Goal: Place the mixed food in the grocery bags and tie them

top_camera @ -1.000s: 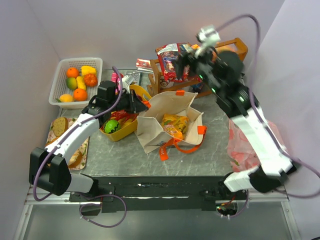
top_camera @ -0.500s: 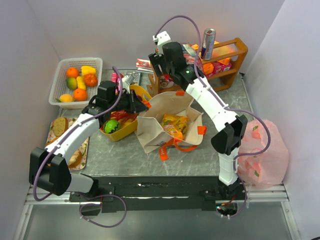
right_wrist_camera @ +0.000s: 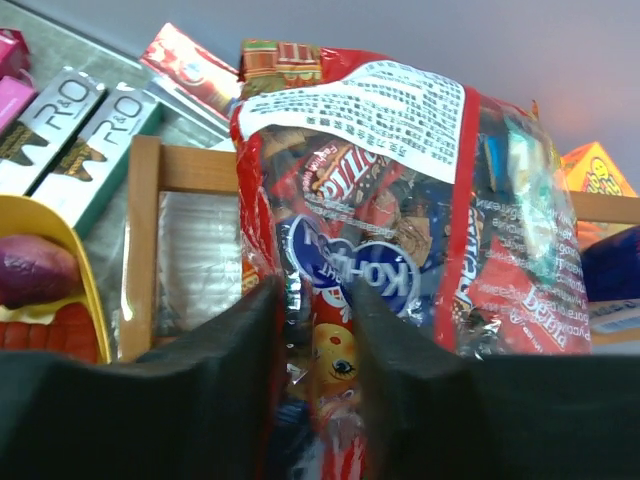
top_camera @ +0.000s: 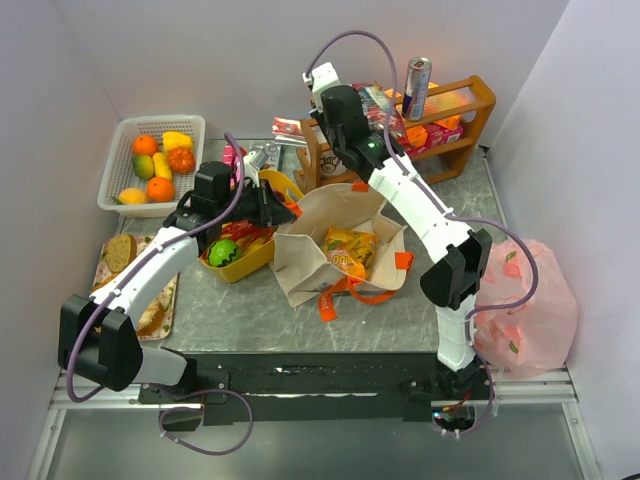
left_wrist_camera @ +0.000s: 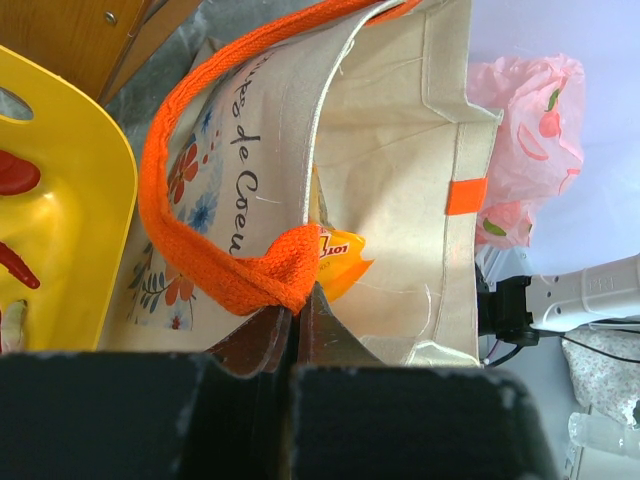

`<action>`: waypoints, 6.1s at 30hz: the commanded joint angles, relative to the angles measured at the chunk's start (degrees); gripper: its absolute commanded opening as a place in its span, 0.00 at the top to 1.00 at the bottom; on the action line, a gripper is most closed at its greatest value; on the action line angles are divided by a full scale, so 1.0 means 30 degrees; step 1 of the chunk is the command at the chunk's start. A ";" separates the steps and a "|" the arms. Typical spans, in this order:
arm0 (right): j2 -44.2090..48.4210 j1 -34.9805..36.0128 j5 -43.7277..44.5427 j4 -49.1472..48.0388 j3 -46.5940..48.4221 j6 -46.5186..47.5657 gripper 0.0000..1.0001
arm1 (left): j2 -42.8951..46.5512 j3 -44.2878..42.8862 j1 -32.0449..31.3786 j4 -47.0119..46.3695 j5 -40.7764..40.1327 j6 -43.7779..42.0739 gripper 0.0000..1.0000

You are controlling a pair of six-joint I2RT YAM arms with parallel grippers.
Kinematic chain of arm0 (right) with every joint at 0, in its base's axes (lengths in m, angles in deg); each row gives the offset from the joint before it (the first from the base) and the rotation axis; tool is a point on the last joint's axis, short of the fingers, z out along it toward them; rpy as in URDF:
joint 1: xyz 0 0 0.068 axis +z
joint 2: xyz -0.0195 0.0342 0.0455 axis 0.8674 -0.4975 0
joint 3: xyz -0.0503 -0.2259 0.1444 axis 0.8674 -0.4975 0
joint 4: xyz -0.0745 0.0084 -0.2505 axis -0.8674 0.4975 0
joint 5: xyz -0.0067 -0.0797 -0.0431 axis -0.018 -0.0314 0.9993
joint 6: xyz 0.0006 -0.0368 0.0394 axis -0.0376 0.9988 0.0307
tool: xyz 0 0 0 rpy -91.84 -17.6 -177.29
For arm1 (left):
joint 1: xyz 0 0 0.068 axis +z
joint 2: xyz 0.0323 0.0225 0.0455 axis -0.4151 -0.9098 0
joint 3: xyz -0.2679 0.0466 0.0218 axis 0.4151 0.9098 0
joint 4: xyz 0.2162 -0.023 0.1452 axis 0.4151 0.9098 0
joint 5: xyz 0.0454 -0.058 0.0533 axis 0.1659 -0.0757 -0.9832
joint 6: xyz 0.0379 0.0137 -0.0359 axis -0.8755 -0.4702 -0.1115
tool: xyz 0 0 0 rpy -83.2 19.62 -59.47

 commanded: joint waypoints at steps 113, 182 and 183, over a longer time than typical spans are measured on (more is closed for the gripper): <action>2.8249 -0.2401 -0.5145 0.3281 -2.9509 -1.7057 0.34 | -0.1100 0.0165 0.0231 -0.0106 0.0633 -0.0636 0.99; 2.4269 -0.2402 -0.5002 -0.0992 -1.8532 -0.9269 0.27 | 0.0452 -0.1799 -0.4692 0.2736 -0.5724 -0.5645 0.99; 2.3163 -0.2402 -0.4447 -0.1286 -1.8146 -0.8887 0.27 | 0.0452 -0.1769 -0.4662 0.2764 -0.5434 -0.5732 0.99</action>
